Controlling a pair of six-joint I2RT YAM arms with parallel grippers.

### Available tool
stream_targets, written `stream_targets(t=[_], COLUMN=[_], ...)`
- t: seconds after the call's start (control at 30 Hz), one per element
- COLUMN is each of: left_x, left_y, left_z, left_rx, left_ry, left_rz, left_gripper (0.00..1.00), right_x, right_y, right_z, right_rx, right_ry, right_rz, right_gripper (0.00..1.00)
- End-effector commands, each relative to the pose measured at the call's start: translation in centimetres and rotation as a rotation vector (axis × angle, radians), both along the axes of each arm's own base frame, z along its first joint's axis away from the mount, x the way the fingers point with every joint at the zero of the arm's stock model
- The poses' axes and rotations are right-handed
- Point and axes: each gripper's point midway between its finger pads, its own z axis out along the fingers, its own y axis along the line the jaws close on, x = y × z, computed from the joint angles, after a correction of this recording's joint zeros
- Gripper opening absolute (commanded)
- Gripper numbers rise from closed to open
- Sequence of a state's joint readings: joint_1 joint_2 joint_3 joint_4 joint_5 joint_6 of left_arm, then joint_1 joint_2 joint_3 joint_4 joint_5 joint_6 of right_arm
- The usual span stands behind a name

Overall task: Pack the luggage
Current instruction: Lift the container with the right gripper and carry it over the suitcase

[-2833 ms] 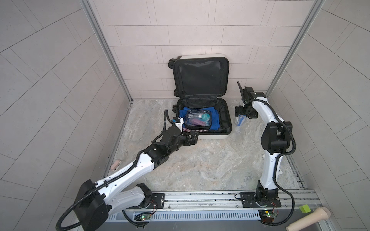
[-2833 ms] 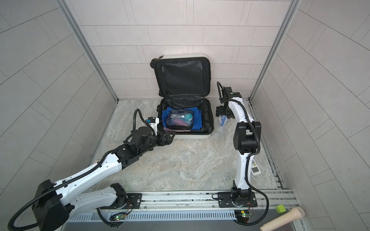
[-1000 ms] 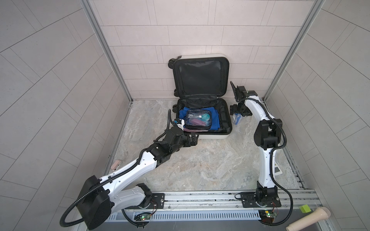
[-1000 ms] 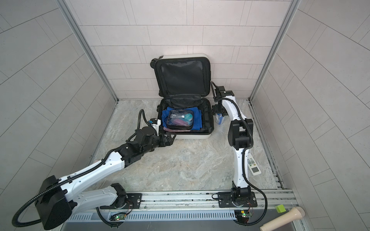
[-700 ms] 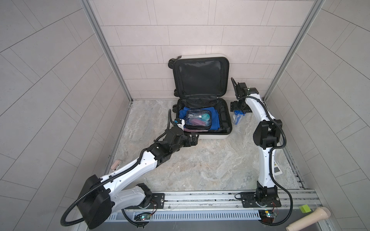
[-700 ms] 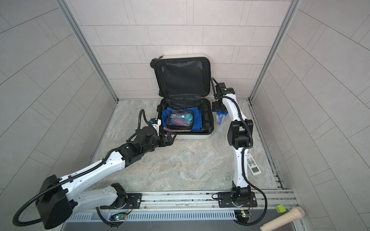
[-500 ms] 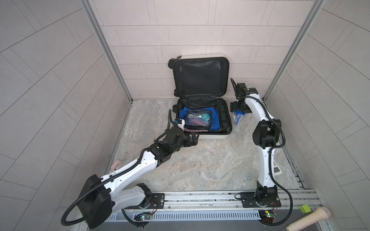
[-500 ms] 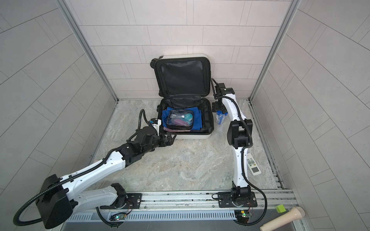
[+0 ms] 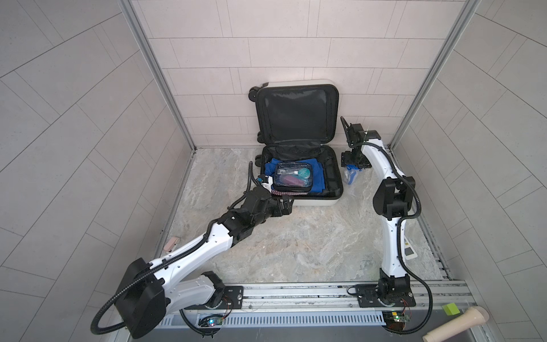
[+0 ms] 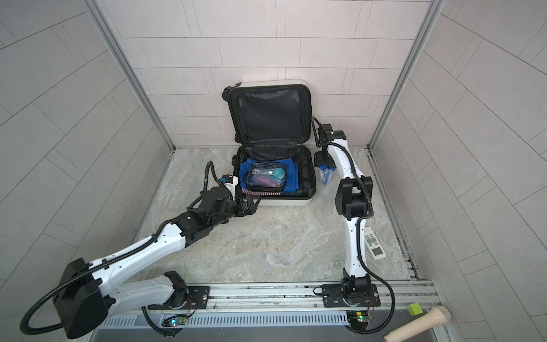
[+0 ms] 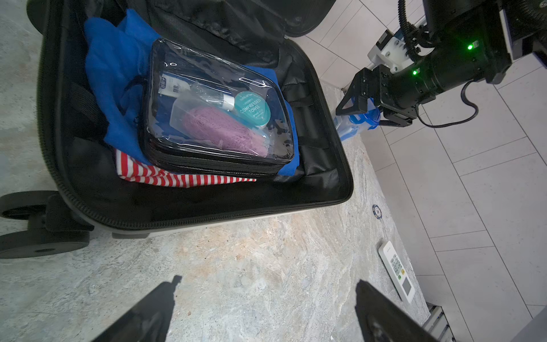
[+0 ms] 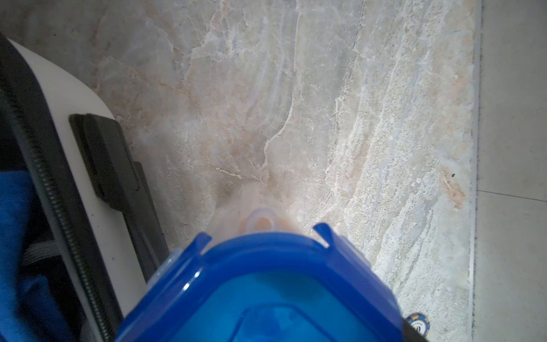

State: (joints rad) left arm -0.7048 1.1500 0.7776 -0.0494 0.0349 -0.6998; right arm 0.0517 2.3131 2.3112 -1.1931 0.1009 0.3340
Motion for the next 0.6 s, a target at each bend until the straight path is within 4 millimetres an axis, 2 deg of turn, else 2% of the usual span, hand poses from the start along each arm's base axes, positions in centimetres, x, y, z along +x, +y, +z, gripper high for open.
stream_targets(t=[0.0, 0.2, 0.37, 0.47, 0.57], left_x=[1.0, 3.2, 5.3, 6.3, 7.2], left_y=[0.3, 1.9, 3.1, 3.6, 3.7], left_z=[2.0, 4.1, 6.7, 8.3, 9.2], left_rx=[-0.029, -0.065, -0.071, -0.072, -0.066], left_ry=[-0.042, -0.063, -0.116, -0.143, -0.136], left_rz=[0.018, 0.060, 0.103, 0.113, 0.102], left_gripper=[1.00, 1.00, 1.00, 1.00, 1.00], right_x=[-1.1, -1.8, -2.5, -2.8, -2.8], right_y=[-1.0, -1.1, -0.8, -0.1, 1.6], right_z=[4.0, 8.3, 12.1, 14.1, 15.8], right_rx=[-0.038, -0.036, -0.005, 0.040, 0.126], right_ry=[-0.057, -0.152, -0.243, -0.301, -0.359], right_rz=[-0.028, -0.042, -0.046, -0.037, -0.008], right_gripper=[0.84, 0.80, 0.78, 0.77, 0.76])
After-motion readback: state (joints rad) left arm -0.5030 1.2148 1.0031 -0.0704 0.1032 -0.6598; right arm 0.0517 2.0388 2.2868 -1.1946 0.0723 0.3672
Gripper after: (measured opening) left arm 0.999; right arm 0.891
